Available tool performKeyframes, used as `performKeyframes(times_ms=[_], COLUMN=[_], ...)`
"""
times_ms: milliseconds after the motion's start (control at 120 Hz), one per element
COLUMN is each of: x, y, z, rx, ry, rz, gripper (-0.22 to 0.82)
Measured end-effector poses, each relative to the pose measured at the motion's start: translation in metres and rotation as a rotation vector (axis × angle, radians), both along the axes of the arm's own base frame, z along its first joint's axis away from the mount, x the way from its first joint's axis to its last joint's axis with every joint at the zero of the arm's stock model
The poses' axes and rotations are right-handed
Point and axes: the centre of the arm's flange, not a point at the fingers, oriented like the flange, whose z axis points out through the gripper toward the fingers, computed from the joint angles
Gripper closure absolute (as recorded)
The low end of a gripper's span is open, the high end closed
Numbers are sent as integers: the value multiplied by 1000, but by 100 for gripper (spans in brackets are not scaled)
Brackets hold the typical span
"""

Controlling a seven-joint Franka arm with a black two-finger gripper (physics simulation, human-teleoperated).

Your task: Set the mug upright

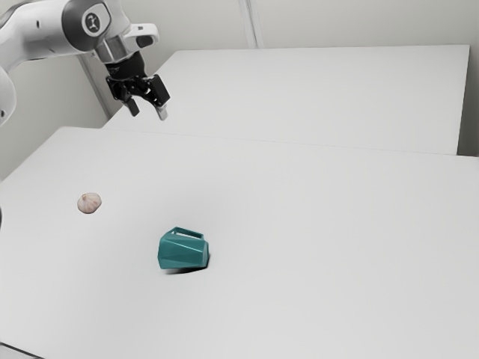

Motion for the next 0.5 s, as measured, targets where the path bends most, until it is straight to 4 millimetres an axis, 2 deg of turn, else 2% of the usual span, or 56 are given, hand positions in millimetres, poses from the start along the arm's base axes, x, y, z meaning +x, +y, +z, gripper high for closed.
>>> performKeyframes(times_ms=[217,308,442,500], x=[-2,-5,-28,-44], y=[0,-1,-5,-7], z=[2,-10,-14,-23], rx=[0,-1,-31,-77], ry=[3,29,54,79], rz=[0,0,3,13], gripper=[0,0,0,0])
